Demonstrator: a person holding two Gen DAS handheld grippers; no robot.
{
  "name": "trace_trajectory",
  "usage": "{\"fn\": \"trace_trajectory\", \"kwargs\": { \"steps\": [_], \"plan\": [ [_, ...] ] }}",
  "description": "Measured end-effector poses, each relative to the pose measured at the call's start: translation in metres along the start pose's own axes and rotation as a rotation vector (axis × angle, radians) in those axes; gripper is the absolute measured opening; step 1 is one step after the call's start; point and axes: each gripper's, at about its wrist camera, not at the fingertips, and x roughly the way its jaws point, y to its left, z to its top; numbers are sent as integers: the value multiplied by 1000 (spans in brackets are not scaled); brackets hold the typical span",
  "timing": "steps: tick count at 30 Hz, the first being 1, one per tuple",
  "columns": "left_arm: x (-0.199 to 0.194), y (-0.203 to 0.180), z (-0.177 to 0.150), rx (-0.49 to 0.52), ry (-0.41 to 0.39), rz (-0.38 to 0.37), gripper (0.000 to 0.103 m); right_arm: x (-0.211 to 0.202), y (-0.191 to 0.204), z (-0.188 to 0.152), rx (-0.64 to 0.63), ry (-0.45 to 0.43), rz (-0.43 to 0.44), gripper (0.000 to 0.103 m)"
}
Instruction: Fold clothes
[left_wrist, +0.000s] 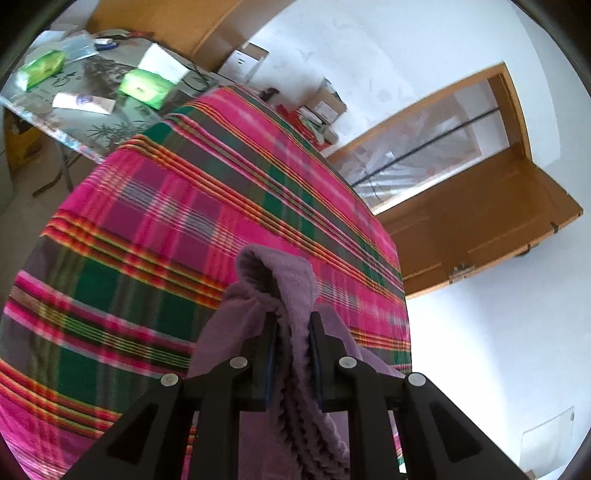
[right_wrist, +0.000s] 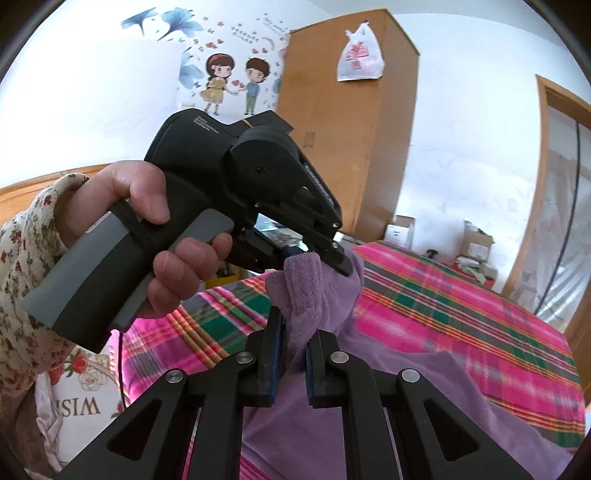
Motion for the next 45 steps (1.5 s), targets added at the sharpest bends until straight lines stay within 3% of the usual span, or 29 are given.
{"fn": "trace_trajectory", "kwargs": {
  "steps": [14,45],
  "plan": [
    [46,-57,-12,81,76,-11,16,-39,-37,-19,67,0,-99,11],
    [127,-123,-52,167,225,-4,17,-103,-93,-74,198,38,-214,11]
  ]
}}
